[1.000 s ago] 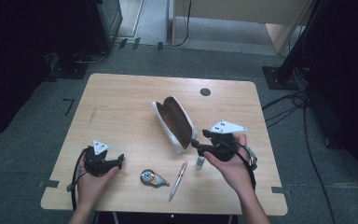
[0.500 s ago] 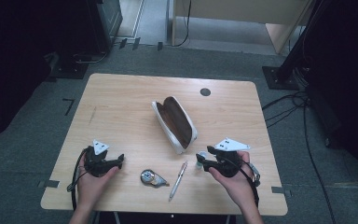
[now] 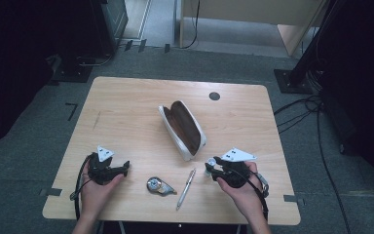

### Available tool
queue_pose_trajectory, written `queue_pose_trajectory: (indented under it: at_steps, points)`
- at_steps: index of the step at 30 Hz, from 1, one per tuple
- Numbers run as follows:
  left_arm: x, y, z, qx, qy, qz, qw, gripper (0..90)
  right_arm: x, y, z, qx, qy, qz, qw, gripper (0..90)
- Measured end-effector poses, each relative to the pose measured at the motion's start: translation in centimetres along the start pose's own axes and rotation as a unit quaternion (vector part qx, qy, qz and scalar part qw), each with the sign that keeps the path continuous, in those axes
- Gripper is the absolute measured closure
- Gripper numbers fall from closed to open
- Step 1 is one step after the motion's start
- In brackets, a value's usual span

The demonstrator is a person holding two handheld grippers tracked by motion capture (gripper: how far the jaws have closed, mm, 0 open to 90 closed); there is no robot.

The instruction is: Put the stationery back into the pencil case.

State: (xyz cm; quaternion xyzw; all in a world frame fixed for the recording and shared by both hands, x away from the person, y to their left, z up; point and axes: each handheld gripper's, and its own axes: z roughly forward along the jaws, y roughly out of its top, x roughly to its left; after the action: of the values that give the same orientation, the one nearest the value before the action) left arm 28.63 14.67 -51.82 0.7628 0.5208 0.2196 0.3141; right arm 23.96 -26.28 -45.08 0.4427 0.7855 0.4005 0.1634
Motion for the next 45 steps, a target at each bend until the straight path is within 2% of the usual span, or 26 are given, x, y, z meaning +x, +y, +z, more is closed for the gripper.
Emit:
queue_pose_trajectory:
  at_steps: [5,14,27,38,45]
  points:
    - [0.0,0.0,0.0,0.000,0.000,0.000,1.0000,13.4,0.1,-0.1,0.0,-0.003,-0.010,-0.012,0.9999,66.1]
    - [0.0,0.0,0.0,0.000,0.000,0.000,1.0000,13.3,0.2,0.7,-0.8,-0.019,-0.009,-0.015,0.9997,66.3]
    - [0.0,0.0,0.0,0.000,0.000,0.001,1.0000,13.4,0.8,4.2,-2.0,-0.042,0.001,-0.023,0.9988,66.4]
    - [0.0,0.1,0.0,0.001,0.001,0.001,1.0000,13.4,1.5,8.0,-1.8,-0.062,0.014,-0.037,0.9973,66.4]
    - [-0.1,0.1,0.1,-0.001,0.002,-0.002,1.0000,13.4,2.1,10.2,-1.1,-0.081,0.023,-0.052,0.9951,66.4]
